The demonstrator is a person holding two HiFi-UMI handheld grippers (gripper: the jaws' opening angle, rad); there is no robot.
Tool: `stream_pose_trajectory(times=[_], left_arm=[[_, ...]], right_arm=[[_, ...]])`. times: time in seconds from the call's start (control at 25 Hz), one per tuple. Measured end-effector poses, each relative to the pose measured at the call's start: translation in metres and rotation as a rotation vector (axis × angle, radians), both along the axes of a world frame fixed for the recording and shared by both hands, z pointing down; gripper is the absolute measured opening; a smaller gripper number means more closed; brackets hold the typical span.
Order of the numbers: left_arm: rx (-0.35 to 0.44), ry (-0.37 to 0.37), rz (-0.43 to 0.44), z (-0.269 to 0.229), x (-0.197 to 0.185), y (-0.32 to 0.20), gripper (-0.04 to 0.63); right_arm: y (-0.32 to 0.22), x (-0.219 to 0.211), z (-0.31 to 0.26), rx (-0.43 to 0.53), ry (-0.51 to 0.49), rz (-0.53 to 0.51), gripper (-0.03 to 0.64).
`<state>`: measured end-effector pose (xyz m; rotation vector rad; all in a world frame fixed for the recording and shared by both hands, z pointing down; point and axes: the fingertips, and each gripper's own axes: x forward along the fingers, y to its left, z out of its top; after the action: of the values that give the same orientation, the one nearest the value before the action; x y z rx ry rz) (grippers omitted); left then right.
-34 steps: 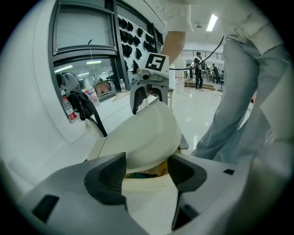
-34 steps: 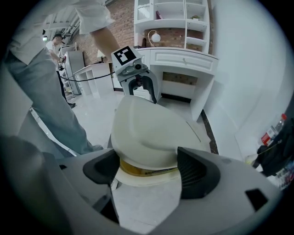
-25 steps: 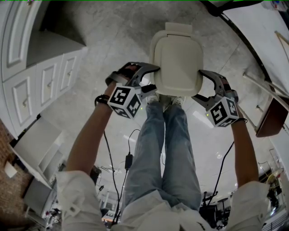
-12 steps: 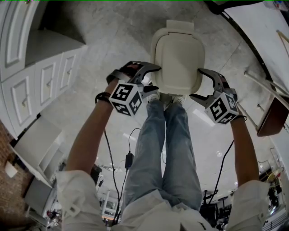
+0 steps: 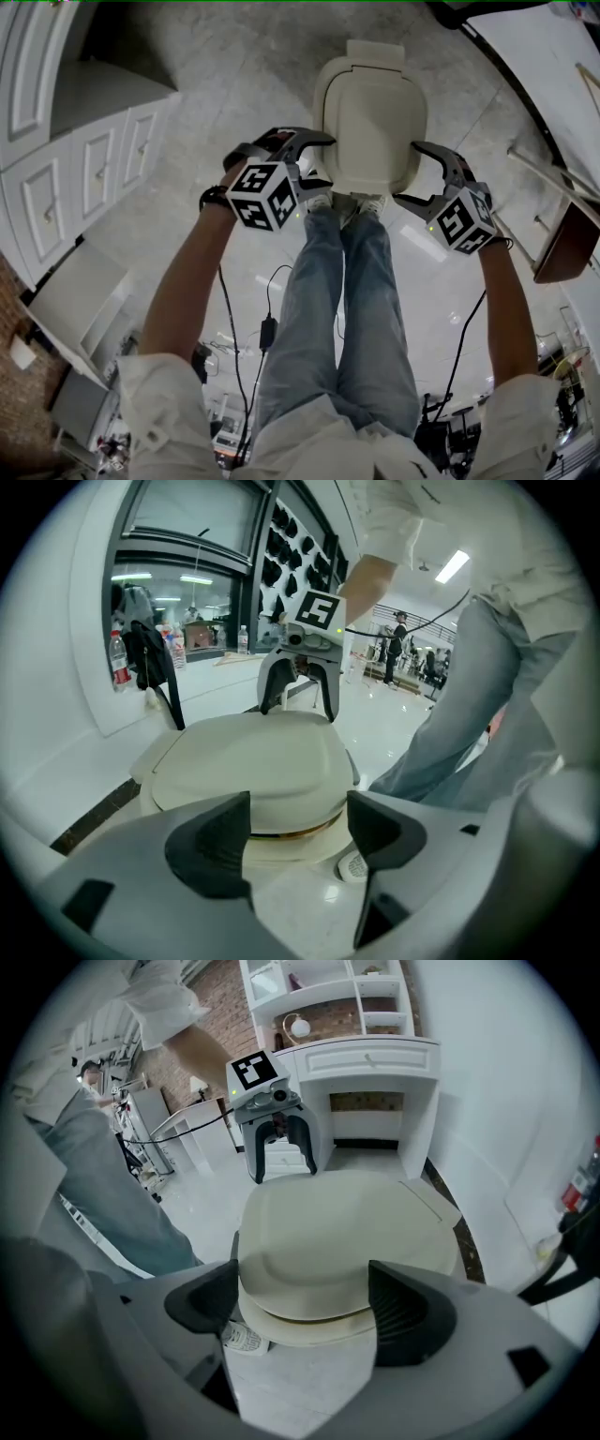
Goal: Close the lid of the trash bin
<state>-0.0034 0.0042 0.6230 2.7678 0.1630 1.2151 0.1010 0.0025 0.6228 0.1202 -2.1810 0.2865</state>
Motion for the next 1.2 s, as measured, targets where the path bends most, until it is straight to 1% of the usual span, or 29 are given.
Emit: stream_pose_trajectory(times=[0.08, 0.16, 0.32, 0.44, 0.52, 0.68, 0.92, 1.2], left_arm=[[-0.025, 0.006, -0.030, 0.003, 0.001, -0.002, 0.328], [-0.025, 0.003, -0.048, 0.006, 0.002, -0.003, 0.321], [-0.013, -0.004, -0.071, 0.010, 0.004, -0.004, 0.288], [0.001, -0.018, -0.073, 0.013, 0.005, -0.005, 0.275], [0.013, -0.031, -0.075, 0.016, 0.006, -0.007, 0.258], [0.038, -0.046, -0.075, 0.019, 0.010, -0.006, 0.202], [0.059, -0.059, -0.075, 0.020, 0.010, -0.007, 0.187], [0.058, -0.065, -0.079, 0.023, 0.010, -0.006, 0.186]], right_arm=[[-0.001, -0.001, 0.003, -0.014, 0.000, 0.016, 0.439], [-0.002, -0.001, 0.006, -0.018, 0.000, 0.034, 0.430], [-0.010, 0.000, 0.008, -0.027, -0.010, 0.102, 0.362], [-0.012, 0.001, 0.012, -0.018, 0.004, 0.104, 0.357], [-0.013, 0.001, 0.014, -0.003, 0.023, 0.100, 0.334], [-0.012, 0.000, 0.019, 0.010, 0.050, 0.092, 0.327], [-0.011, 0.001, 0.019, 0.017, 0.052, 0.092, 0.324], [-0.010, 0.001, 0.021, 0.019, 0.056, 0.092, 0.324]])
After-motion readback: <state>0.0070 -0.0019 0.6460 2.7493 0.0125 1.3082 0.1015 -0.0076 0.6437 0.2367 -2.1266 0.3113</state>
